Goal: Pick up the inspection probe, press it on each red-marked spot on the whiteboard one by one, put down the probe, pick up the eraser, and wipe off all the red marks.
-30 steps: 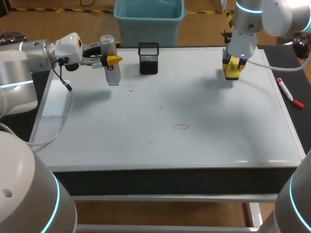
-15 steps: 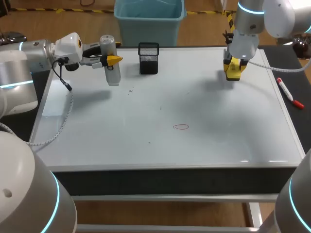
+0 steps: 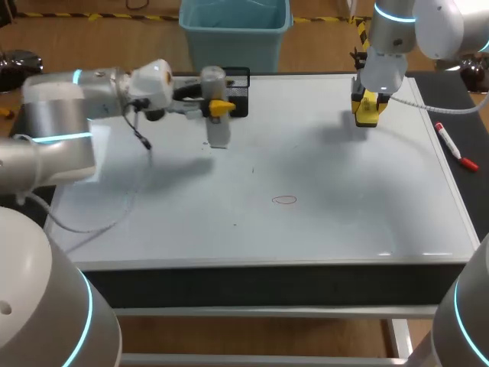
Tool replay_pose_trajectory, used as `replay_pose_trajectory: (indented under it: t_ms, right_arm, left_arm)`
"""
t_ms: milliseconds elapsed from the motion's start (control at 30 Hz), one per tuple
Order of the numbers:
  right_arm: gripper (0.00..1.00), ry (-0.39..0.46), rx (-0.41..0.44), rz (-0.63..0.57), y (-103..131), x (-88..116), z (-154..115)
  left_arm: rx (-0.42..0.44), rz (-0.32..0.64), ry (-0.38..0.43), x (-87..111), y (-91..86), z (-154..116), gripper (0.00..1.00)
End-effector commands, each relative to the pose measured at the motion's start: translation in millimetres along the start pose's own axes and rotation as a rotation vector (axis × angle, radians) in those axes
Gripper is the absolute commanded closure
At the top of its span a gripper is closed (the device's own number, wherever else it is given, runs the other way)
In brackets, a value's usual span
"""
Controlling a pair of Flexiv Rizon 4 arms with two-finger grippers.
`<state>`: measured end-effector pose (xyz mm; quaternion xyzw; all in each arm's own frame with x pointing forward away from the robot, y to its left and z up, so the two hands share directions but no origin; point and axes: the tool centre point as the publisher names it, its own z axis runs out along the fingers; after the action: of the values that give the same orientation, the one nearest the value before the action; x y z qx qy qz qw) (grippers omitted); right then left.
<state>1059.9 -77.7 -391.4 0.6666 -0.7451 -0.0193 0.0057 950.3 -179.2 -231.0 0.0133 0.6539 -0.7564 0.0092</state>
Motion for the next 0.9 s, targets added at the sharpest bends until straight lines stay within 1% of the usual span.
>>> replay_pose_trajectory:
  t_ms: [33,100,200,267,367,400,500,633,800,833,900]
  right_arm:
    - [1.0,0.002,0.001,-0.002,-0.1,0.7,-1.0]
    - [1.0,0.002,0.001,-0.002,-0.1,0.7,-1.0]
    - [1.0,0.002,0.001,-0.002,-0.1,0.7,-1.0]
    - [1.0,0.002,0.001,-0.002,-0.1,0.7,-1.0]
    - [1.0,0.002,0.001,-0.002,-0.1,0.7,-1.0]
    - [1.0,0.002,0.001,-0.002,-0.1,0.7,-1.0]
    - [1.0,0.002,0.001,-0.002,-0.1,0.7,-1.0]
    - [1.0,0.002,0.001,-0.002,-0.1,0.7,-1.0]
    - [1.0,0.002,0.001,-0.002,-0.1,0.7,-1.0]
    - [1.0,0.002,0.001,-0.002,-0.1,0.7,-1.0]
    - [1.0,0.002,0.001,-0.002,-0.1,0.7,-1.0]
  left_arm:
    - [0.005,-0.002,-0.031,16.6,8.4,50.8,1.0]
    - [-0.008,-0.003,-0.021,25.6,11.3,70.3,1.0]
    - [-0.025,-0.007,-0.009,33.9,13.4,90.0,1.0]
    - [-0.022,-0.011,-0.002,39.1,14.6,102.3,1.0]
    - [-0.035,-0.023,0.008,46.2,18.6,116.9,1.0]
    - [-0.053,-0.03,0.008,47.9,20.4,120.6,1.0]
    - [-0.064,-0.04,0.005,58.3,28.7,133.6,1.0]
    - [-0.075,-0.04,0.013,70.7,37.9,143.5,1.0]
    - [-0.052,-0.026,0.003,81.3,43.8,144.4,1.0]
    - [-0.03,-0.018,0.005,83.7,45.8,144.4,1.0]
    - [-0.028,-0.018,-0.004,87.6,49.5,143.5,1.0]
